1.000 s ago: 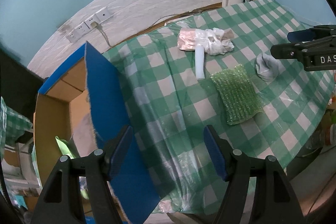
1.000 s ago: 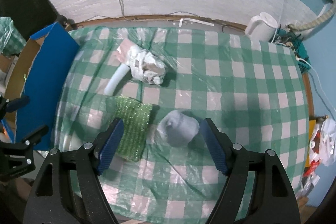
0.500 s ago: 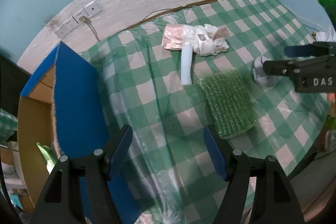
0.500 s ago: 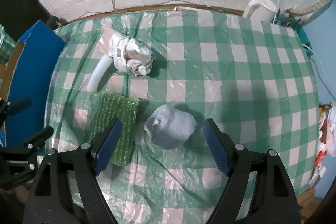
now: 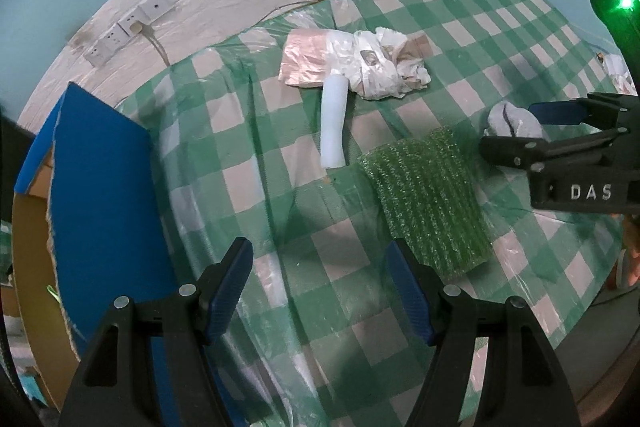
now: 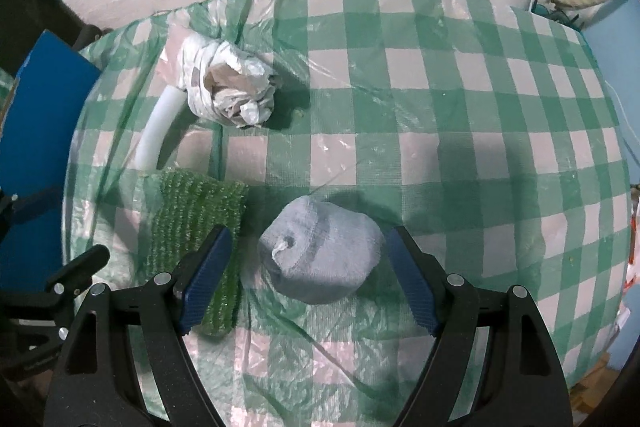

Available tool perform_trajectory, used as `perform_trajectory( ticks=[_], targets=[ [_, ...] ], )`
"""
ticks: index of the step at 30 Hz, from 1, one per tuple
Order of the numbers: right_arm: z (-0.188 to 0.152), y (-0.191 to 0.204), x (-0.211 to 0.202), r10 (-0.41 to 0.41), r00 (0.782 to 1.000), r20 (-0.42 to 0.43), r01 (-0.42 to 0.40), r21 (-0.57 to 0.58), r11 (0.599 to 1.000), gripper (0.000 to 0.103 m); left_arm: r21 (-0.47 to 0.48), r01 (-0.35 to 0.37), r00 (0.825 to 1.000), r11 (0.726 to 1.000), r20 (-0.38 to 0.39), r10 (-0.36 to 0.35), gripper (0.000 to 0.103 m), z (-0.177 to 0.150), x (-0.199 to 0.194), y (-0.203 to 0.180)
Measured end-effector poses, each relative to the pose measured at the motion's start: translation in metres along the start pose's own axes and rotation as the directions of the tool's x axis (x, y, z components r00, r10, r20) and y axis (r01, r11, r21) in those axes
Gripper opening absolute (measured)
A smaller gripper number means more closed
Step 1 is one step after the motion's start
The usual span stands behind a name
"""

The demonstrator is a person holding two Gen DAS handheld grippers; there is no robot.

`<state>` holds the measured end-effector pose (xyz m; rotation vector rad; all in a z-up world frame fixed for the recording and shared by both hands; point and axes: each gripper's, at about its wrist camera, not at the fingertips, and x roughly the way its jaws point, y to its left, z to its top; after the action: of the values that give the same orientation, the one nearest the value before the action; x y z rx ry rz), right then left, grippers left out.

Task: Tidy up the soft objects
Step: 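Lower the right gripper onto the light-grey knit ball and close it, then grasp the green glittery mesh pad with the left gripper while the right holds the grey ball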

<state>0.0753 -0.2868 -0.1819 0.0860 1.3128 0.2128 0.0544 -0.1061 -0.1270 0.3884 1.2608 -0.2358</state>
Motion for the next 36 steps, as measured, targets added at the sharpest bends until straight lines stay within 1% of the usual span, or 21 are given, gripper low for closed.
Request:
perform_trajectory(
  ticks=[4,5,6,8,10,11,15,19,25,29,36],
  targets=[
    [0.001,0.003,0.008,-0.024,1.0,-0.01,0.023,-0.032,0.999,0.079,0.006,-0.001,1.0,1.0,-0.01,0.001,0.071,0.003,0.006,-0.002],
    [0.001,0.003,0.008,-0.026,1.0,-0.006,0.026,-0.036,0.999,0.078,0.004,0.002,1.0,1.0,-0.013,-0.002,0.071,0.004,0.007,-0.003],
    [0.001,0.003,0.009,-0.028,1.0,-0.002,0.028,-0.041,0.999,0.071,0.003,0.006,1.0,1.0,-0.016,-0.006,0.071,0.005,0.008,-0.003],
    [0.001,0.002,0.008,-0.022,1.0,-0.004,0.021,-0.048,0.999,0.061,0.001,0.015,1.0,1.0,-0.016,-0.015,0.072,0.008,0.008,-0.005],
    [0.0,0.001,0.006,-0.02,1.0,-0.001,0.02,-0.048,0.999,0.052,0.004,0.021,1.0,1.0,-0.014,-0.021,0.077,0.011,0.008,-0.008],
    [0.0,0.0,0.005,-0.027,1.0,-0.004,0.027,-0.053,0.998,0.045,0.008,0.026,1.0,1.0,-0.013,-0.026,0.078,0.012,0.008,-0.01],
    [-0.001,-0.005,0.0,-0.038,0.999,-0.005,0.038,-0.073,0.997,0.037,0.026,0.031,1.0,0.999,-0.008,-0.03,0.078,0.016,0.009,-0.022],
    [-0.008,-0.005,-0.003,-0.056,0.998,-0.003,0.055,-0.103,0.993,0.033,0.043,0.042,0.999,0.998,-0.013,-0.041,0.079,0.019,0.01,-0.034],
    [-0.016,-0.008,-0.01,-0.055,0.998,-0.008,0.053,-0.122,0.991,0.031,0.048,0.064,0.997,0.997,-0.035,-0.062,0.079,0.025,0.016,-0.047],
    [-0.021,-0.012,-0.014,-0.041,0.999,-0.008,0.04,-0.115,0.993,0.031,0.014,0.122,0.991,0.992,-0.06,-0.121,0.079,0.028,0.021,-0.052],
    [-0.022,-0.017,-0.014,-0.024,1.0,-0.011,0.023,-0.106,0.994,0.031,0.012,0.12,0.989,0.993,-0.089,-0.119,0.079,0.03,0.033,-0.066]
  ],
)
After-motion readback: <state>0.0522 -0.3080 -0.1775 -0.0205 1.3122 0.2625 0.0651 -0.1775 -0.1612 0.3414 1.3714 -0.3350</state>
